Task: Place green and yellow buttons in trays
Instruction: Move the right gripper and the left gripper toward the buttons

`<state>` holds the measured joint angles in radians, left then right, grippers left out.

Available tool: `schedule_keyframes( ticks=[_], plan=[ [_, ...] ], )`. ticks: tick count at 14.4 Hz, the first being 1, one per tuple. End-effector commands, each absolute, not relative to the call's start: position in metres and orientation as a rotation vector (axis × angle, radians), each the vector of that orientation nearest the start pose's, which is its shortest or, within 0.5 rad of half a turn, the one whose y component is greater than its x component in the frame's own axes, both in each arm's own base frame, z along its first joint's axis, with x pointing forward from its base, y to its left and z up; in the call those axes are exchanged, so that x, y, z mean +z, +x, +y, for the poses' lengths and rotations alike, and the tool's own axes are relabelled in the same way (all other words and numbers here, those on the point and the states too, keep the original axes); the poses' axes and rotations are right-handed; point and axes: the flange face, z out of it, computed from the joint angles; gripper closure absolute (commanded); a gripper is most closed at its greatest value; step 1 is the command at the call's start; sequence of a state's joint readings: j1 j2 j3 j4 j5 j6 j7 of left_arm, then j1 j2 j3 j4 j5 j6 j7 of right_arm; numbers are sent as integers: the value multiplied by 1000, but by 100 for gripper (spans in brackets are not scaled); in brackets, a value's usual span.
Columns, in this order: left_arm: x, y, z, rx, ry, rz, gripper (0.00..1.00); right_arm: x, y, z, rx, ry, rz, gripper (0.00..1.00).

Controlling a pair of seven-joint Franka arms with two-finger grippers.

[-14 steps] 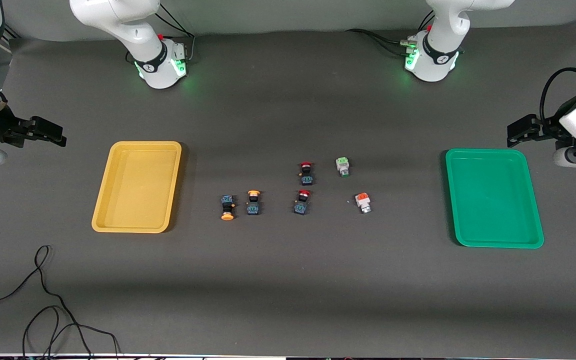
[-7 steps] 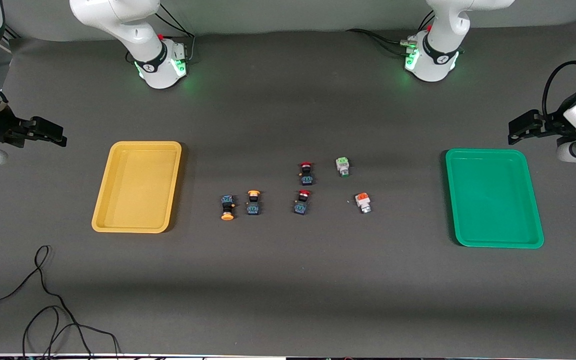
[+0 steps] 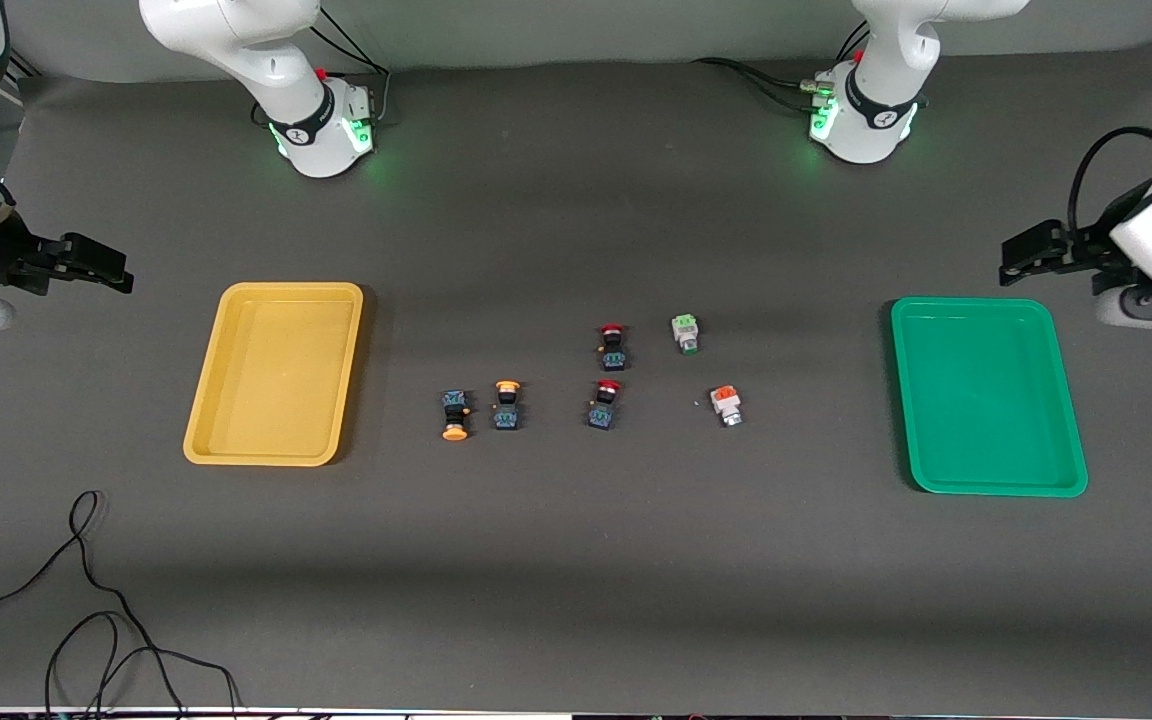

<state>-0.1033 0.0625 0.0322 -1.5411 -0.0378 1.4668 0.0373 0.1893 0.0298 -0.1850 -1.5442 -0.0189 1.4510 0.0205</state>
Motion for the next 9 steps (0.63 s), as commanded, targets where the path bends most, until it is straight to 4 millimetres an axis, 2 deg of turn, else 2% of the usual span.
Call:
schedule_keyframes(
  ticks=[1, 3, 4, 5, 7, 8, 9],
  plan=[
    [569, 532, -81, 198, -3176, 150, 0, 617, 550, 2, 193, -3172, 50, 0],
    [555, 508, -121, 139, -3168, 96, 0, 621, 548, 2, 183, -3169, 30, 0],
    [550, 500, -147, 130, -3160, 72, 0, 620, 548, 7, 185, -3170, 38, 0],
    [546, 493, -177, 124, -3154, 58, 0, 619, 548, 17, 187, -3171, 37, 0],
    [544, 474, -244, 61, -3158, -24, 0, 614, 549, 52, 205, -3117, 134, 0],
    [541, 463, -273, 49, -3160, -56, 0, 612, 549, 63, 218, -3075, 182, 0],
    [541, 451, -294, 34, -3163, -61, 0, 605, 550, 81, 240, -3068, 159, 0]
  ],
)
